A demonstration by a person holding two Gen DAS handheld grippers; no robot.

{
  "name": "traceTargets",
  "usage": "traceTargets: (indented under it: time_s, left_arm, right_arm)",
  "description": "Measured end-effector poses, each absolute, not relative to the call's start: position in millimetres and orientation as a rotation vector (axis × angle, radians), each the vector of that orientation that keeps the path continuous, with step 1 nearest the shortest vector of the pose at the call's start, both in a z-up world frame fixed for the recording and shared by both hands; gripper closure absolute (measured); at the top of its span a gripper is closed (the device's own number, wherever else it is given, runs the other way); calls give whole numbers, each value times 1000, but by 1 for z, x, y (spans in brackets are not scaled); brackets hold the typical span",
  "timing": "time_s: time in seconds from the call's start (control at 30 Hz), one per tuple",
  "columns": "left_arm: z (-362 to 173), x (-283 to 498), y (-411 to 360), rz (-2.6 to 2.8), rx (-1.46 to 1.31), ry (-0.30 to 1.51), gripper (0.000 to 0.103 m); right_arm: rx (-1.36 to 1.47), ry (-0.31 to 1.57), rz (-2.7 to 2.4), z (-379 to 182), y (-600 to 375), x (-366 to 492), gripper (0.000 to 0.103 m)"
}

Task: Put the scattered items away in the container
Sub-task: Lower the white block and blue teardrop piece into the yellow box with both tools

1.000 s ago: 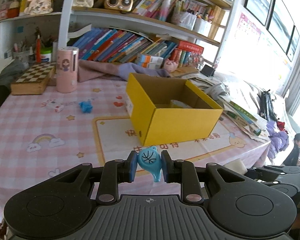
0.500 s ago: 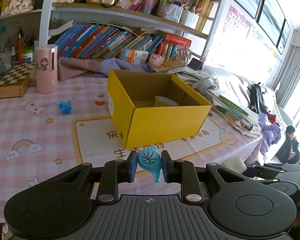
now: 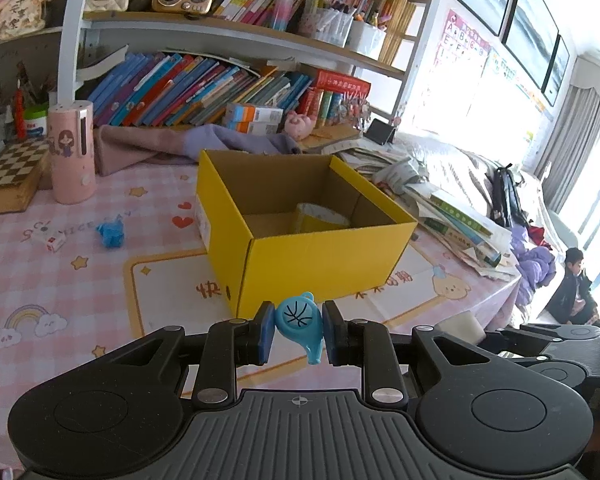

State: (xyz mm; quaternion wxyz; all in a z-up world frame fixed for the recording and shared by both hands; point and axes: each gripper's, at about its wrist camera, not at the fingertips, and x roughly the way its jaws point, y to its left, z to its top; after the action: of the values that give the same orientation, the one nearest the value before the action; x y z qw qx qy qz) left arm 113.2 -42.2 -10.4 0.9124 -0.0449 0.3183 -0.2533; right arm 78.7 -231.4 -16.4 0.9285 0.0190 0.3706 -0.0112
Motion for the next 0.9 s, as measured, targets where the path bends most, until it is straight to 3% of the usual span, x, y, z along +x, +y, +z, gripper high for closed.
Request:
traceTargets:
  time_s: [0.4,0.9]
  left_arm:
    - [2,147,-64,-530,-48,606,79]
    - [11,219,-107,-478,3,542,79]
  right_arm:
    - [47,686,-36,-6,-254,111,56]
    - [-52,588,40,25,-290,213,56]
